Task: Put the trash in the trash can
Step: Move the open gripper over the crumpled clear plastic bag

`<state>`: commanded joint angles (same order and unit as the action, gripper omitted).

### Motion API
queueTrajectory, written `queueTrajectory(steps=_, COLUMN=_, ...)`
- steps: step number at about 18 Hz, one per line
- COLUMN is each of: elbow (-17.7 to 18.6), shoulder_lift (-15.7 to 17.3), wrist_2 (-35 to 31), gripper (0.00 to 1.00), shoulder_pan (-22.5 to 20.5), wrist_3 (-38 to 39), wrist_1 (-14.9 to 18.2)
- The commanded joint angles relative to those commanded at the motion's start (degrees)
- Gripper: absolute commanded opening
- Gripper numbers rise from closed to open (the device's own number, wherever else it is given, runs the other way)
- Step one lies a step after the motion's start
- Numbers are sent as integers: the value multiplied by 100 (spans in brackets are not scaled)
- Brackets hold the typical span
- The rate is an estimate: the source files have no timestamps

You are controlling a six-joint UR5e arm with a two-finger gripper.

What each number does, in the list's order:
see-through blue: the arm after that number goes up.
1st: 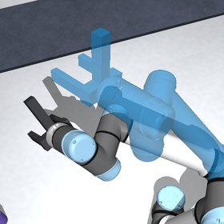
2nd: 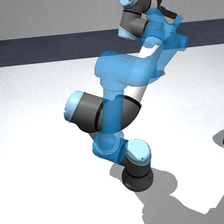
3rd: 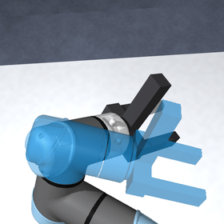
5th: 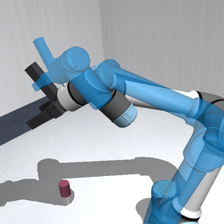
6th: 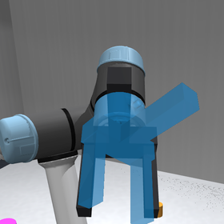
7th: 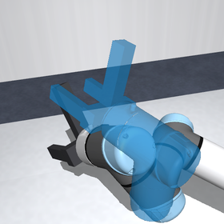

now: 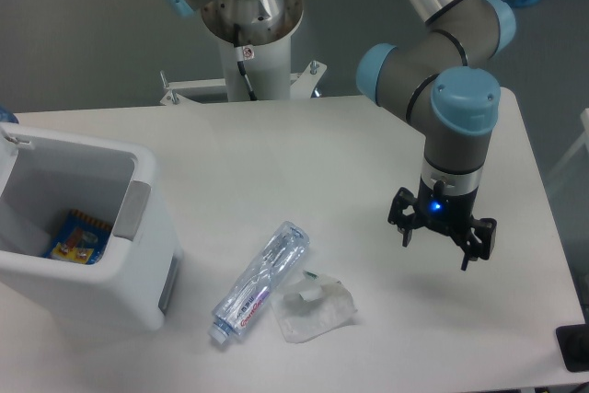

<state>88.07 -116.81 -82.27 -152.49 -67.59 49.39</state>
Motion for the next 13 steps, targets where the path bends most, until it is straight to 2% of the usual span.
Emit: queueTrajectory(steps=13, elbow=61, shoulder_lift=-79, wrist_2=-79, gripper=100, shoulder_pan=167, wrist_3=88, wrist_1=-26)
